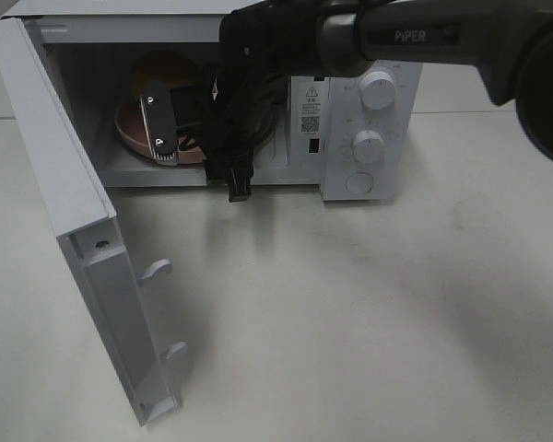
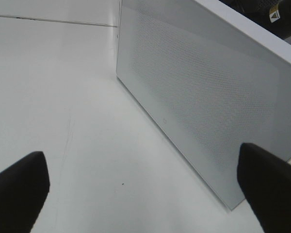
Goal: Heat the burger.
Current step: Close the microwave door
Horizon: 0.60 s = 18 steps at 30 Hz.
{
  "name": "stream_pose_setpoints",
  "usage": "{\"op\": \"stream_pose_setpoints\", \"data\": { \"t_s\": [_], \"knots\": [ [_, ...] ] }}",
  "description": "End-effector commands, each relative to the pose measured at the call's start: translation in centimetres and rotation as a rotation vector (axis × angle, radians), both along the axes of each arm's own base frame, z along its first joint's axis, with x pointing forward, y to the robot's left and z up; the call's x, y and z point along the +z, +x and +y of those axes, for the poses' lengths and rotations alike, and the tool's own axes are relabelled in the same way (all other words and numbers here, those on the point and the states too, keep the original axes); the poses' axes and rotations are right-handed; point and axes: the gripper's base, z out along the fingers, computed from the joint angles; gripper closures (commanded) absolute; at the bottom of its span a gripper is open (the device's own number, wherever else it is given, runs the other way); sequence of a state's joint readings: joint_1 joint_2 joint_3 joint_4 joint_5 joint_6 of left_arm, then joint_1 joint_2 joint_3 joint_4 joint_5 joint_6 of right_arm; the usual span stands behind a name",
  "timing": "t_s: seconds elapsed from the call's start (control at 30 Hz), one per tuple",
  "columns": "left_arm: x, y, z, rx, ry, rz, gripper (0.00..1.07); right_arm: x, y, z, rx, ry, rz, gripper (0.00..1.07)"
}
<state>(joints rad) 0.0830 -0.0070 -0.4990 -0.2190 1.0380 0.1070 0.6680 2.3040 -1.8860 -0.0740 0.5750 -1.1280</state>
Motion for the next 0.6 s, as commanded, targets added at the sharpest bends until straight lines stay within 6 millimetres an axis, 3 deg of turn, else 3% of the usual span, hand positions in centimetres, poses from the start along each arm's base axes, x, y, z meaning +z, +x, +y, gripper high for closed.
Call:
{"op": "stream_pose_setpoints", "data": {
  "t_s": [0.03,0.6],
  "knots": [
    [0.0,-0.2,0.0,0.006,0.002,-0.021,0.09,1.2,-0.4,-0.4,-0.024,0.036,-0.008,0.39],
    [0.0,-0.2,0.0,0.006,0.002,-0.021,0.09,3.3,-5.0,-4.1,-0.038,0.031,-0.001,0.36]
  ]
}}
